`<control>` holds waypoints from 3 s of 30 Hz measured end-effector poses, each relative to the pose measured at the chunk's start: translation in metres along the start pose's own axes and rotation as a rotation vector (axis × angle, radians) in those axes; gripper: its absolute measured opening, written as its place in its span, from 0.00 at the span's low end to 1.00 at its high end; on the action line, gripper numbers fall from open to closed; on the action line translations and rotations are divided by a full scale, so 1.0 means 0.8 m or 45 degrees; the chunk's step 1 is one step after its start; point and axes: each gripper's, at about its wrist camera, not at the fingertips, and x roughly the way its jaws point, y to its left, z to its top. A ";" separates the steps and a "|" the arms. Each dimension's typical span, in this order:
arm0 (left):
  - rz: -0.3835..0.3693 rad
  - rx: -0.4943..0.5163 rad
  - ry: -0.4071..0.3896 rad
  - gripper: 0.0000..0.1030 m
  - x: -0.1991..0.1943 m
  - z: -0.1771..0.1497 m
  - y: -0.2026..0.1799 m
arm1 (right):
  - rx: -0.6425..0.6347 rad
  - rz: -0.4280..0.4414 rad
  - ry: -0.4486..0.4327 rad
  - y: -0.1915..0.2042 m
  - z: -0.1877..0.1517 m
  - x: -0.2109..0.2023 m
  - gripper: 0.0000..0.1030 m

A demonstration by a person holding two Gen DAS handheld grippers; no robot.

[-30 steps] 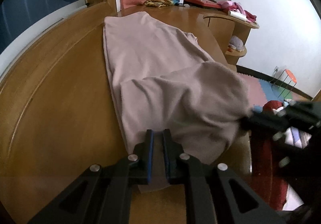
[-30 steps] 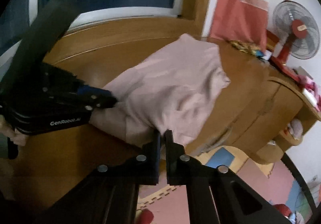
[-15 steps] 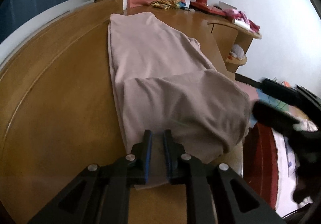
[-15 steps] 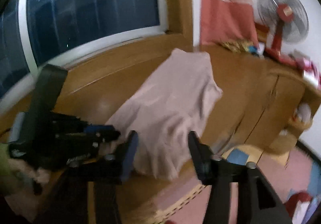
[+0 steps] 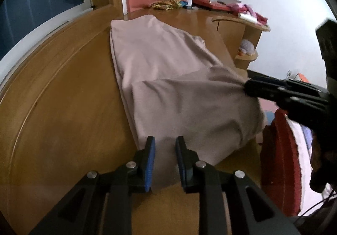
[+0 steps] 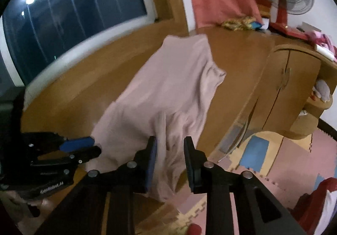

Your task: Fold clothes

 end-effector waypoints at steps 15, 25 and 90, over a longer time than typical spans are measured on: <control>0.102 0.026 0.050 0.28 0.022 0.004 -0.019 | -0.587 -0.029 0.118 0.051 -0.045 0.011 0.09; 0.093 0.014 0.052 0.28 0.022 0.005 -0.016 | -0.359 0.065 0.133 -0.004 -0.037 -0.022 0.01; 0.079 -0.072 -0.203 0.14 -0.037 0.100 0.023 | -0.176 0.261 0.031 0.021 0.090 0.040 0.20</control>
